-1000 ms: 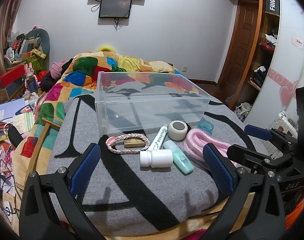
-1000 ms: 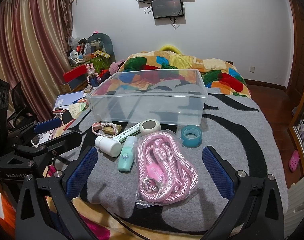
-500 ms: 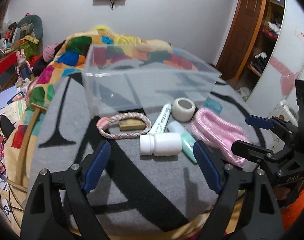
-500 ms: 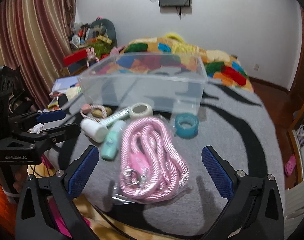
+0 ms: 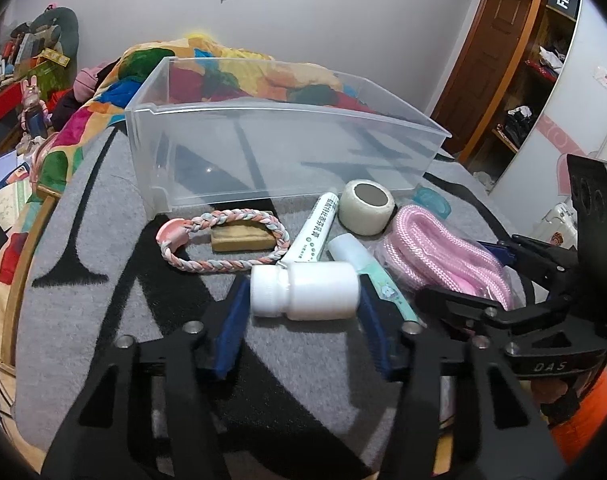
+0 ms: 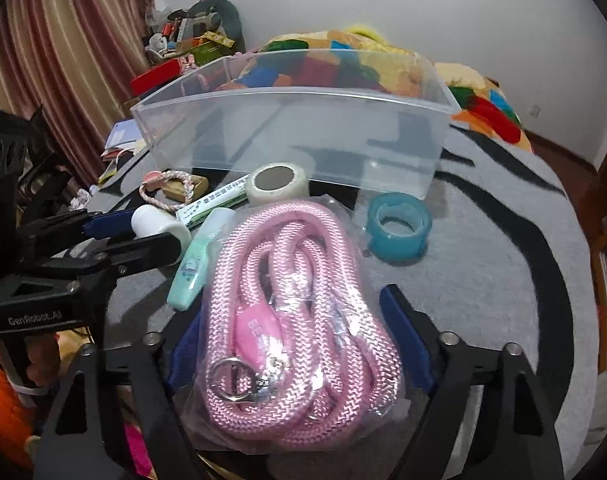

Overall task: Organize objects
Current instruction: 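Grasp the white pill bottle with the left tool while the right tool grasps the bagged pink rope, then carry both held items into the clear box and open both tools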

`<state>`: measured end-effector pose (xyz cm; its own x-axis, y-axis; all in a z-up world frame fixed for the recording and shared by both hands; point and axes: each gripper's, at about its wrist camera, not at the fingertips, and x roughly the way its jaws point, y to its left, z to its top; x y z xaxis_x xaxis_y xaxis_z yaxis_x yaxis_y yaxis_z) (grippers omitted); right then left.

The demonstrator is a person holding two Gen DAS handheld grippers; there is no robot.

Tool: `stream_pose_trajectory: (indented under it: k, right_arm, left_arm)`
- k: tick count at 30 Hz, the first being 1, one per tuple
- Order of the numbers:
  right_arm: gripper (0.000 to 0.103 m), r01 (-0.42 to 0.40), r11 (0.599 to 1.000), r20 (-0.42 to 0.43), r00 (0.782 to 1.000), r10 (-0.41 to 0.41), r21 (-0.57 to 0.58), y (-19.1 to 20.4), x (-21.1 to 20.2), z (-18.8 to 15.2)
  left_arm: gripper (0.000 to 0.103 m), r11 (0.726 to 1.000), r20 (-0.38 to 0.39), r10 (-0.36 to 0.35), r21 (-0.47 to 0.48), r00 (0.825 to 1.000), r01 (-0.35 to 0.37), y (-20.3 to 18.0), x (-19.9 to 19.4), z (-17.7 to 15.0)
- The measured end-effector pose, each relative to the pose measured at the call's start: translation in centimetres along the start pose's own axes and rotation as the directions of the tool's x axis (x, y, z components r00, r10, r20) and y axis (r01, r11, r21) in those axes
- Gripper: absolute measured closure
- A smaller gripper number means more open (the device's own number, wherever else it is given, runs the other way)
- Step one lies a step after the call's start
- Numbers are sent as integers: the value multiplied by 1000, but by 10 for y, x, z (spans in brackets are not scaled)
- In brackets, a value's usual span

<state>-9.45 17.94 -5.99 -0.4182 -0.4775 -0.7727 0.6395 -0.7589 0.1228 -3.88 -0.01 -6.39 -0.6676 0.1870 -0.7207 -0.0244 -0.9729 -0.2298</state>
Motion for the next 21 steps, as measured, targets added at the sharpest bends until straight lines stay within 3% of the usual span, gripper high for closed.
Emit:
stream_pose_trajectory:
  k: [6,13,21]
  right_arm:
    - [47,-8,1000,28,1000,7,14,0,-13,-5]
    - [48,-20,999,113,993,15,36,3,-46,-2]
    - [48,-29,998,256,967,14,58,3,-80,37]
  left_arm:
    - [52,1000,22,1,-7,1000,0,3,-11,-3]
    - [52,1000,103,16,-10,995,-15,7,-45,10]
    - [52,999,212,52,3,976,-53,13,-72,48]
